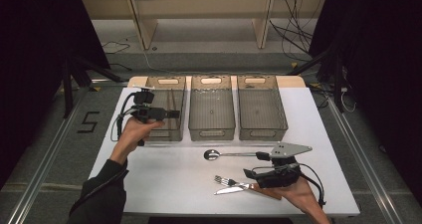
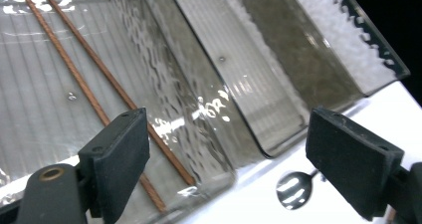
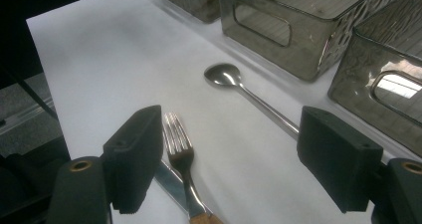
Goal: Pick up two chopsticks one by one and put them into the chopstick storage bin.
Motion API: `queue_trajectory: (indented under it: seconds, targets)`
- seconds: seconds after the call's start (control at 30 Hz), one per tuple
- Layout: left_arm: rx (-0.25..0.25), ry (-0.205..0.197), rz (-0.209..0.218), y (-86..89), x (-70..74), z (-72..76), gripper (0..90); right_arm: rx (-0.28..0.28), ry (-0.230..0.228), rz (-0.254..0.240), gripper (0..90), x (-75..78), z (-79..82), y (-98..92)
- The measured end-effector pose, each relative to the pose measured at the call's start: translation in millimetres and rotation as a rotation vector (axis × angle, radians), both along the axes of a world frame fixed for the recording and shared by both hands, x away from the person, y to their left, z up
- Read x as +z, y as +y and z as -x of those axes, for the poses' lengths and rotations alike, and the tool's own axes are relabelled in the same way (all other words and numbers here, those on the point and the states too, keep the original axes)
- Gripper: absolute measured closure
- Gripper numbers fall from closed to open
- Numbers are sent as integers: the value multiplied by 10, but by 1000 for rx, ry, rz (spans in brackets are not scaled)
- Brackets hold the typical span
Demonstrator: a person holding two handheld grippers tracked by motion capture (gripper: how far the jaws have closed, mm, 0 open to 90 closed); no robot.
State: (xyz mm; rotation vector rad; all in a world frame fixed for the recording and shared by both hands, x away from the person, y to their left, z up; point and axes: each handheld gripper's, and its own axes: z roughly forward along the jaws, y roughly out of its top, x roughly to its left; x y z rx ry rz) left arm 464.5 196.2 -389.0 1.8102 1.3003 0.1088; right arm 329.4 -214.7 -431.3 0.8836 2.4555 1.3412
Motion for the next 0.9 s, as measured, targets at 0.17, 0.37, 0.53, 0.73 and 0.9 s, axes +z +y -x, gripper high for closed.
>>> queue_trajectory:
  seconds: [0.17,0.37,0.53,0.73,0.9]
  targets:
    - [-23,-44,26,-13,-28,231,171,13,-5,40,271,32,-73,44]
    - [-64,-69,31,-15,-108,433,170,33,0,65,271,74,-221,130]
    - [-73,-103,30,-5,-131,554,170,51,9,98,272,79,-328,217]
    - [-86,-142,31,10,-112,681,169,67,22,149,282,72,-486,339]
    - [-95,-143,37,-2,-182,750,166,69,28,186,283,60,-584,403]
